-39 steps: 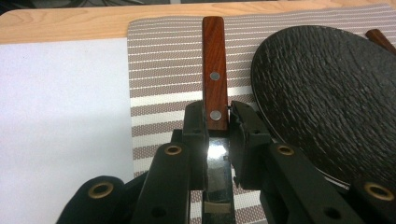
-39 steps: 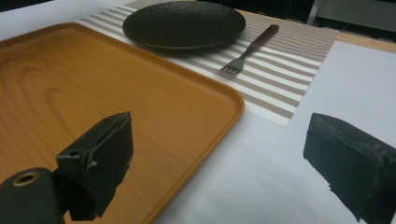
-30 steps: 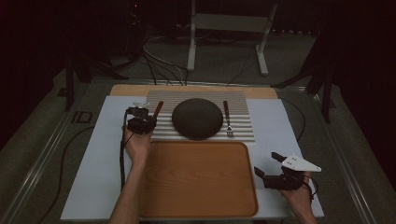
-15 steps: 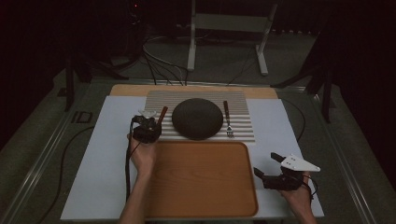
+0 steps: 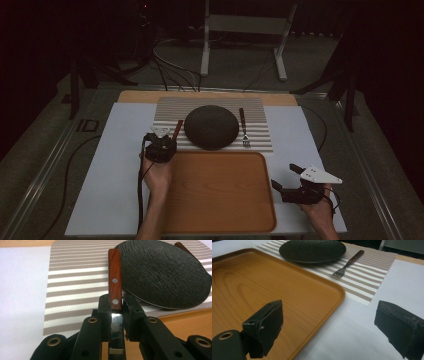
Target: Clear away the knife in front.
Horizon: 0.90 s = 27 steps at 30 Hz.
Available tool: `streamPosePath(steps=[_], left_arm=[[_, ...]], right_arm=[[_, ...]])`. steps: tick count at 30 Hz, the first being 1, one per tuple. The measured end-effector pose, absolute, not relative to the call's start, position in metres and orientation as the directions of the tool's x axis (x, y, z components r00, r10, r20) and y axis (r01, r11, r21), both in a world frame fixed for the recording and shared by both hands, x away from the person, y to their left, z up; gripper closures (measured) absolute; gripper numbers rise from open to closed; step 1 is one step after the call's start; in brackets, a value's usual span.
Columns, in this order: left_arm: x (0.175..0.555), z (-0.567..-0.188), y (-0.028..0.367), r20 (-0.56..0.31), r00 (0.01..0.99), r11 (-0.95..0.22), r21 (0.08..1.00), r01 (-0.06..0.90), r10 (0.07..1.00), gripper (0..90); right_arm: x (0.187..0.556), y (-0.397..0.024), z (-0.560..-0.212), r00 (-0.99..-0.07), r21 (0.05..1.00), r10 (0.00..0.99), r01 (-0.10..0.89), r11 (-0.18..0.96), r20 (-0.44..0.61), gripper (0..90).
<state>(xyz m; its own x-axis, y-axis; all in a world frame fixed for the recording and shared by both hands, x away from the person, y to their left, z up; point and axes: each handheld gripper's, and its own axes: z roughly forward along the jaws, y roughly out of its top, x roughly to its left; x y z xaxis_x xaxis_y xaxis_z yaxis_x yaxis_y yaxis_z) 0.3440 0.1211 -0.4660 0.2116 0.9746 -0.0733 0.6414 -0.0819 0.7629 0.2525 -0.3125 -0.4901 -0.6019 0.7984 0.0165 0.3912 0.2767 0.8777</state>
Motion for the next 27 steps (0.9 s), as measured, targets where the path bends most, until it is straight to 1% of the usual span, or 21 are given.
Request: streamPosePath(steps=[5, 12, 21, 27], left_arm=[[0.333, -0.468, 0.119, -0.060, 0.211, -0.091, 0.766, 0.636, 0.976, 78.3], [0.323, -0.472, 0.117, -0.072, 0.202, -0.076, 0.767, 0.637, 0.977, 78.3], [0.303, -0.478, 0.116, -0.052, 0.188, -0.079, 0.774, 0.628, 0.981, 78.3], [0.290, -0.486, 0.117, -0.064, 0.171, -0.059, 0.773, 0.631, 0.983, 78.3]], right_arm=[[0.253, -0.312, -0.491, -0.605, 0.876, 0.796, 0.391, 0.282, 0.014, 8.4], [0.253, -0.311, -0.491, -0.606, 0.875, 0.796, 0.394, 0.283, 0.015, 8.4], [0.253, -0.311, -0.491, -0.607, 0.872, 0.795, 0.396, 0.288, 0.013, 8.4], [0.253, -0.311, -0.491, -0.607, 0.872, 0.794, 0.396, 0.288, 0.014, 8.4]])
